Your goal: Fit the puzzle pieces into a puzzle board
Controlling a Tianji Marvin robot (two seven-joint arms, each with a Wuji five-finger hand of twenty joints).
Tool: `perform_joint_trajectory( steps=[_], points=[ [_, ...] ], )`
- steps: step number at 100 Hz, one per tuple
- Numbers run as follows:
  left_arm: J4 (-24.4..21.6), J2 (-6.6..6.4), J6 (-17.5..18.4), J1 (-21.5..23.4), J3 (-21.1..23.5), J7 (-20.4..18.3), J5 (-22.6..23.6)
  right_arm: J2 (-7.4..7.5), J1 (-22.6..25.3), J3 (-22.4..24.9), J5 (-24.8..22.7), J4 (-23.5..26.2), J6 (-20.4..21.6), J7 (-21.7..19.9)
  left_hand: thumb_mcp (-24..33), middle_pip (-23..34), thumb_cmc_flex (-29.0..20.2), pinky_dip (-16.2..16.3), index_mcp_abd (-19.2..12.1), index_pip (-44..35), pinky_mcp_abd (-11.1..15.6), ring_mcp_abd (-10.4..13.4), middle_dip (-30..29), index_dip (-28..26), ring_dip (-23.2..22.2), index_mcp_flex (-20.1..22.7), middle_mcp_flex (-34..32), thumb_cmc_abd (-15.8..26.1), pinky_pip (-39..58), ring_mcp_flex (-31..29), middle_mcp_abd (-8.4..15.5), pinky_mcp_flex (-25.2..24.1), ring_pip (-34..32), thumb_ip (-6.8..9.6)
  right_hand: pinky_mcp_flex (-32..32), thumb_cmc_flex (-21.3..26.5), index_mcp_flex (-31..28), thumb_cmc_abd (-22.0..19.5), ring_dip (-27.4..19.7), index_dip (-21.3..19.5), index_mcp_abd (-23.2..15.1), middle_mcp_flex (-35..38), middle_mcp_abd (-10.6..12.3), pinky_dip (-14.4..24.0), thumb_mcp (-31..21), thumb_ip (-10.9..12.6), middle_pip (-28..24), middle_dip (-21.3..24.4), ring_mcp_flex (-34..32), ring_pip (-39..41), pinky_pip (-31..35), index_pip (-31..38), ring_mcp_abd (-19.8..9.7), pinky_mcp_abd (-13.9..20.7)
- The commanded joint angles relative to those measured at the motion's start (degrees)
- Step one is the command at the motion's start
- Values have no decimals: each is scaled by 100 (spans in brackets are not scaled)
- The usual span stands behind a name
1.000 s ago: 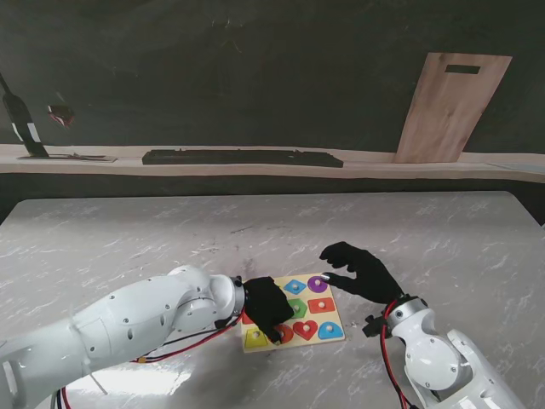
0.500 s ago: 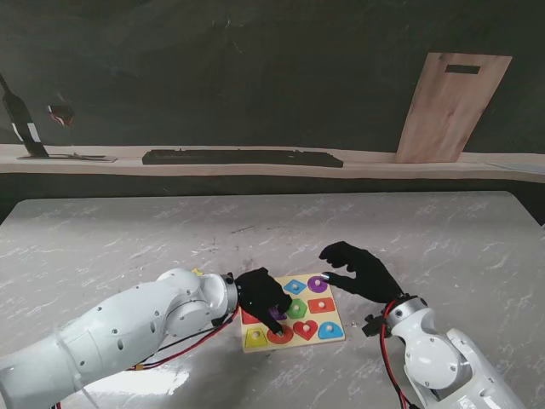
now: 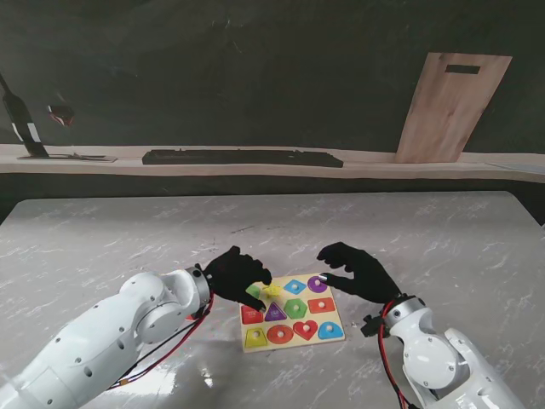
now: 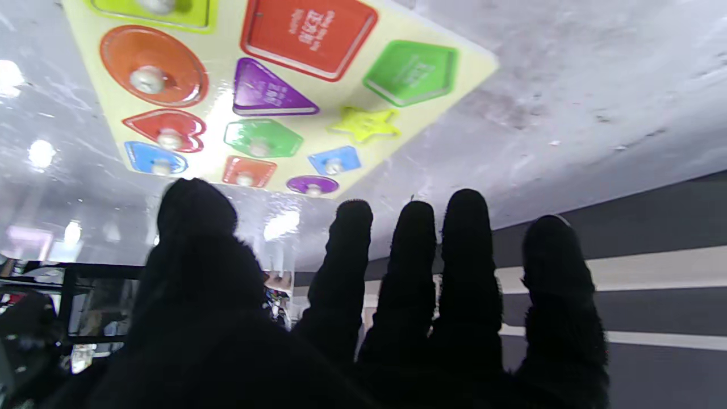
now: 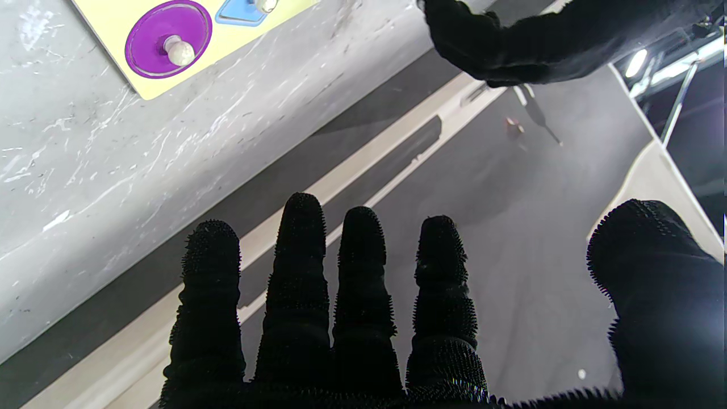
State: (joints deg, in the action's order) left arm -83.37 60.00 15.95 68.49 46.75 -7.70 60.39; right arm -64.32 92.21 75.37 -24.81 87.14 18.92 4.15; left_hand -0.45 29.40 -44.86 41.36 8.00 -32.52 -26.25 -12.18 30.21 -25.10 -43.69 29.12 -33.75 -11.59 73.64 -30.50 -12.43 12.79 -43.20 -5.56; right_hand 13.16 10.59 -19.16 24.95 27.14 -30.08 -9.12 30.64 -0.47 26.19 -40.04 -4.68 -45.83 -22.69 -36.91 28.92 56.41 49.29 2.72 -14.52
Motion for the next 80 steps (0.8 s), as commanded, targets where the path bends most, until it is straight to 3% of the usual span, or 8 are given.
perform_joint_trajectory(
  steps=[1, 48, 61, 80],
  points=[
    [-92, -147, 6, 163, 143, -15, -11, -21, 24, -48, -47, 20, -2, -1, -119, -66, -137, -119, 79, 62, 463, -175, -69, 99, 92, -192, 146, 142, -59, 139, -117, -121, 128, 161, -77, -118, -74, -126, 93, -63, -113, 61, 142, 99, 65, 157, -38, -44, -29, 49, 76, -99, -83, -61],
    [-598, -220, 406, 1597, 2082, 163, 556, -26, 4, -171, -332, 54, -189, 165, -153, -82, -173, -256, 69, 134, 419, -169, -117, 139, 298, -6, -178, -6, -304, 163, -24, -211, 391, 129, -67, -142, 45, -144, 89, -24, -97, 15, 165, 98, 62, 160, -61, -54, -7, 54, 81, -126, -110, -36],
    [-585, -230, 602, 1817, 2496, 253, 622, -1, 21, -187, -515, 78, -239, 151, -74, -89, -399, -292, 38, 127, 412, -130, -113, 134, 335, 55, -195, -42, -364, 169, 1, -232, 449, 149, -67, -145, 52, -146, 87, -15, -100, 13, 162, 98, 61, 161, -61, -53, -5, 53, 81, -123, -104, -36],
    [-415, -271, 1208, 1950, 2975, 298, 648, 24, 107, -163, -731, 156, -287, 171, 13, -142, -960, -411, -90, 35, 518, 54, -108, 89, 405, 145, -231, -39, -526, 129, 153, -223, 599, 195, -65, -146, 43, -149, 86, -5, -99, 20, 165, 98, 60, 161, -63, -53, -11, 57, 83, -116, -109, -39]
  ],
)
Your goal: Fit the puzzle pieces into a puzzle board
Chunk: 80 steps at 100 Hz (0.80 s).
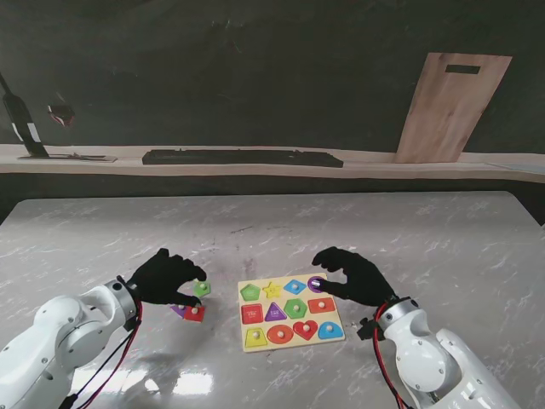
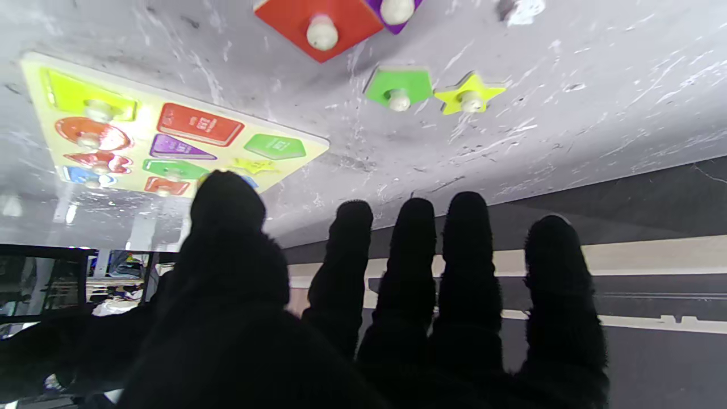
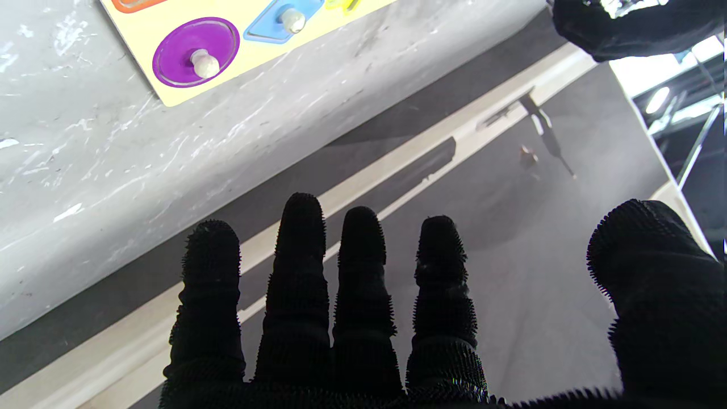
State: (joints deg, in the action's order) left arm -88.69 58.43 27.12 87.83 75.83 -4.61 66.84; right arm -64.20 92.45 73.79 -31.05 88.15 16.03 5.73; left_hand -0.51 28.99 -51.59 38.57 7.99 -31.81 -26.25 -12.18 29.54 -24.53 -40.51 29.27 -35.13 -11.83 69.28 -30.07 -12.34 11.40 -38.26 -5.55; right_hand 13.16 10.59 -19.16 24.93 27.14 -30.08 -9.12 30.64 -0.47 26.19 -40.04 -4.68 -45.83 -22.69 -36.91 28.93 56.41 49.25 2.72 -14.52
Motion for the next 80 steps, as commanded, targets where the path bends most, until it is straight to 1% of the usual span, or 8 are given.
perform_joint_trajectory(
  steps=[1, 21, 22, 24, 29, 52, 66, 80],
  points=[
    [133, -117, 136, 15, 86, -12, 2, 13, 86, -2, -120, 57, 0, 16, 23, -101, -314, -136, -92, -45, 521, 60, -40, 29, 87, 141, -96, -20, -95, 83, 148, -82, 110, 197, -62, -144, 43, -146, 87, -5, -97, 15, 168, 98, 59, 162, -62, -52, -15, 57, 84, -111, -110, -39],
    [397, -141, 513, 4, 230, -72, -177, 21, 132, 6, -258, 107, -113, 57, 315, -63, -810, -230, -158, -172, 698, 275, -1, 7, 33, 191, -117, -317, -196, 31, 322, -55, 136, 257, -62, -133, 48, -148, 87, -1, -100, 27, 168, 98, 56, 163, -69, -54, -14, 59, 86, -105, -103, -34],
    [411, -141, 526, 1, 232, -81, -194, 21, 132, 4, -262, 108, -118, 58, 924, -34, -503, -340, -153, -261, 786, 299, 29, 73, -91, 161, -107, -463, -285, 34, 334, 4, 167, 286, -62, -135, 42, -146, 87, -1, -98, 26, 169, 98, 58, 163, -68, -54, -15, 59, 86, -103, -106, -34],
    [438, -141, 545, -3, 233, -98, -231, 22, 131, 2, -269, 106, -125, 59, 2540, -50, 254, -295, -154, -241, 749, 302, 13, 110, -67, 200, -141, -859, -169, -5, 343, -53, 173, 124, -62, -137, 39, -143, 87, -1, -98, 28, 166, 98, 60, 162, -69, -54, -15, 60, 86, -101, -108, -34],
    [493, -141, 557, -9, 235, -152, -326, 23, 122, -8, -284, 99, -141, 58, 3300, -39, 537, -319, -160, -249, 742, 311, 17, 115, -71, 211, -149, -1091, -218, -14, 350, -46, 156, 56, -59, -139, 48, -145, 88, 0, -102, 29, 165, 98, 61, 162, -70, -55, -18, 63, 87, -101, -111, -36],
    [662, -146, 476, -17, 229, -290, -482, 34, 52, -89, -258, 55, -219, -25, 3533, 33, 440, -348, -265, -336, 777, 339, 17, 118, -142, 411, -436, -1251, -265, -262, 390, -34, 21, 39, -64, -130, 33, -139, 89, 3, -105, 32, 157, 97, 63, 162, -75, -56, -16, 68, 88, -89, -104, -37],
    [784, -151, 411, -66, 139, -236, -459, 37, 40, -100, -246, 46, -230, -49, 3526, 111, 321, -351, -321, -524, 779, 372, 16, 148, -194, 568, -616, -1472, -260, -378, 407, -6, -92, -200, -64, -126, 30, -141, 89, 7, -108, 32, 164, 97, 64, 162, -72, -55, -21, 69, 89, -89, -107, -39],
    [943, -151, 308, -137, 24, -6, -329, 37, 42, -99, -237, 51, -238, -60, 3514, 183, 325, -343, -337, -696, 778, 375, 34, 144, -217, 573, -689, -1547, -231, -451, 399, 37, -167, -254, -68, -122, 25, -141, 90, 9, -101, 37, 163, 96, 66, 163, -75, -57, -24, 72, 88, -88, -104, -36]
  ],
)
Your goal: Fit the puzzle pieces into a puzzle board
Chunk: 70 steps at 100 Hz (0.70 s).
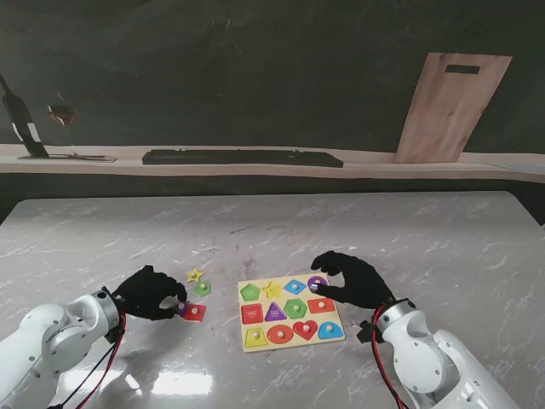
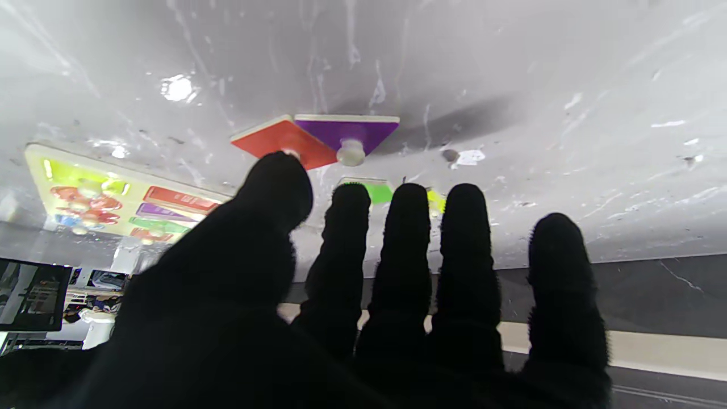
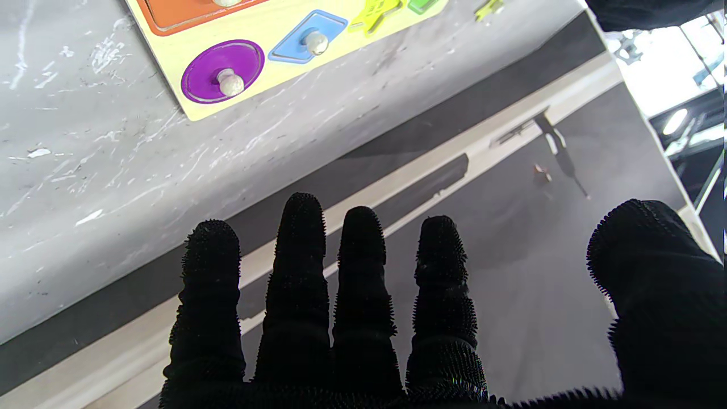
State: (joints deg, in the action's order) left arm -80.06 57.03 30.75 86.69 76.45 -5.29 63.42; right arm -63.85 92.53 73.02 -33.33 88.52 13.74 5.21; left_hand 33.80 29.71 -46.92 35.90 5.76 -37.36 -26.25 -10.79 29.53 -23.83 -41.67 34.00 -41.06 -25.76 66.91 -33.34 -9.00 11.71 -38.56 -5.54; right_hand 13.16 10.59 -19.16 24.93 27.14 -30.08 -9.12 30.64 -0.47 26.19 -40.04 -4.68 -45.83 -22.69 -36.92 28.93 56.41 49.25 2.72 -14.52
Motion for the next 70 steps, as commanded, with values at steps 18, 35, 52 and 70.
perform_joint_trajectory(
  steps=[18, 35, 52, 70],
  points=[
    [255, 5, -177, -133, -176, 271, 7, 2, 40, -14, -15, 21, -17, -2, 141, 103, -216, -68, -222, -203, 773, 218, -14, 110, -69, 122, -167, -243, 29, -188, 59, 39, -168, -301, -66, -114, 29, -145, 91, 11, -104, 42, 165, 96, 68, 163, -79, -58, -26, 76, 88, -89, -96, -36],
    [387, 15, -230, -241, -297, 313, -81, 2, 43, -9, -24, 28, -29, 0, 120, 170, -223, -58, -271, -334, 769, 212, -13, 95, -72, 156, -255, -321, 50, -253, 62, 48, -257, -369, -61, -112, 29, -144, 92, 13, -104, 65, 165, 97, 70, 164, -85, -60, -36, 80, 90, -88, -95, -36],
    [451, 16, -241, -309, -380, 312, -120, 3, 43, -5, -29, 30, -35, -2, 114, 234, -268, -44, -314, -445, 765, 228, 7, 88, -77, 178, -298, -390, 79, -281, 80, 73, -320, -411, -59, -105, 15, -142, 93, 12, -90, 74, 165, 97, 72, 164, -86, -60, -42, 83, 93, -79, -97, -35],
    [452, 19, -277, -329, -423, 309, -135, 4, 47, 2, -33, 37, -36, -8, 101, 252, -322, -53, -312, -558, 765, 234, 20, 89, -39, 159, -259, -423, 51, -209, 100, 33, -273, -436, -64, -110, 40, -142, 93, 18, -94, 68, 169, 97, 81, 163, -84, -60, -43, 84, 92, -88, -99, -36]
  ],
)
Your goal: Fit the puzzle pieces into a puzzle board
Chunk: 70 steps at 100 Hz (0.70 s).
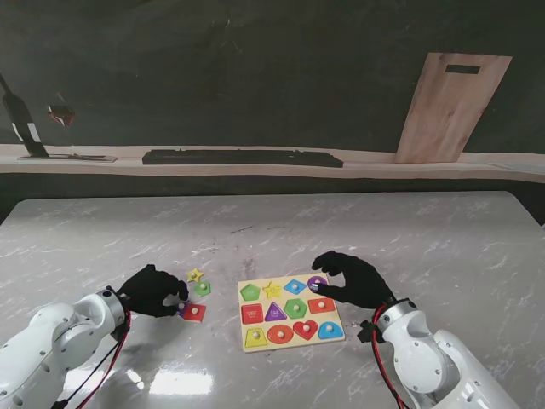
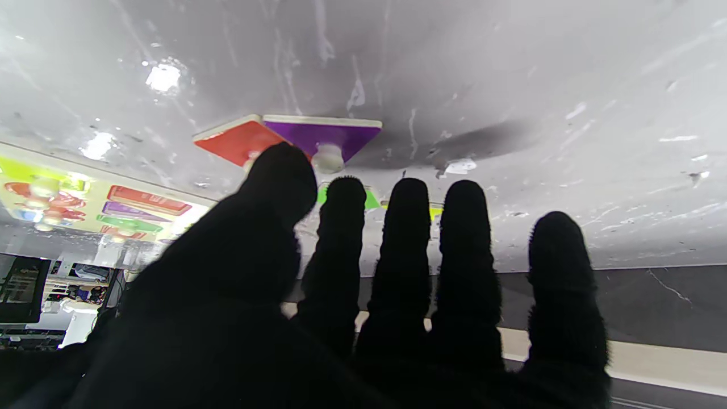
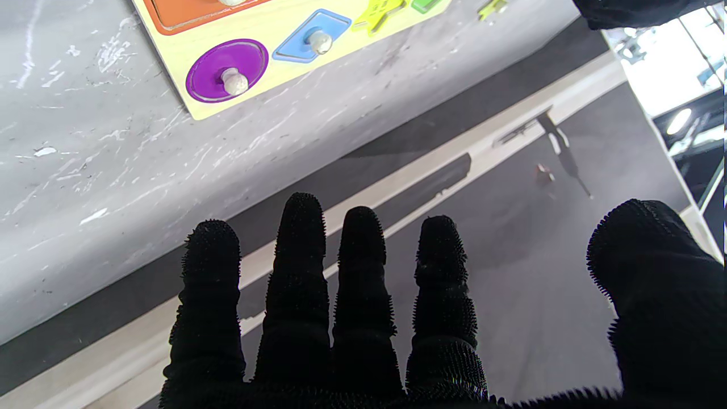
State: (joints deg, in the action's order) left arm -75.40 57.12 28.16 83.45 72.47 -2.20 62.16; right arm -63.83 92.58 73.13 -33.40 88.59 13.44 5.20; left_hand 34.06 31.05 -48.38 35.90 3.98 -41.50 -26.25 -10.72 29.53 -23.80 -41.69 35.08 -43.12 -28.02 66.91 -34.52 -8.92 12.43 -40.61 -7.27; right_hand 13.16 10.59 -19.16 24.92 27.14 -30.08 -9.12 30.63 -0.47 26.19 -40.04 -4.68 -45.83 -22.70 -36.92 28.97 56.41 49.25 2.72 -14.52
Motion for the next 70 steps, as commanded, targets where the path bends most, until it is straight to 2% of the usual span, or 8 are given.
perform_joint_trajectory(
  steps=[1, 50, 70],
  points=[
    [-13, 11, -19, -6, -27, 1, -6, 3, 42, -9, -25, 31, -4, -8, 74, 119, -173, -53, -141, -149, 765, 229, 21, 85, -36, 49, -54, -198, 51, -93, 92, -38, -68, -264, -64, -107, 25, -140, 93, 16, -92, 68, 168, 97, 79, 164, -84, -59, -39, 79, 91, -82, -100, -39],
    [-8, 11, -73, -32, -108, -136, -104, 3, 58, 9, -31, 39, 17, -1, 27, 201, -305, -36, -147, -436, 762, 238, 67, 89, -37, 76, -135, -299, 89, -154, 88, 6, -123, -308, -62, -95, 12, -148, 93, 17, -92, 69, 167, 96, 81, 166, -84, -59, -38, 79, 93, -81, -98, -36],
    [32, 14, -114, -67, -177, -140, -137, 4, 62, 11, -31, 41, 16, -4, -95, 248, -414, -17, -170, -627, 758, 238, 259, 130, -53, 91, -212, -299, 126, -194, 87, 31, -186, -320, -61, -92, 18, -150, 92, 18, -95, 67, 169, 96, 82, 166, -83, -59, -40, 79, 94, -83, -99, -36]
  ],
)
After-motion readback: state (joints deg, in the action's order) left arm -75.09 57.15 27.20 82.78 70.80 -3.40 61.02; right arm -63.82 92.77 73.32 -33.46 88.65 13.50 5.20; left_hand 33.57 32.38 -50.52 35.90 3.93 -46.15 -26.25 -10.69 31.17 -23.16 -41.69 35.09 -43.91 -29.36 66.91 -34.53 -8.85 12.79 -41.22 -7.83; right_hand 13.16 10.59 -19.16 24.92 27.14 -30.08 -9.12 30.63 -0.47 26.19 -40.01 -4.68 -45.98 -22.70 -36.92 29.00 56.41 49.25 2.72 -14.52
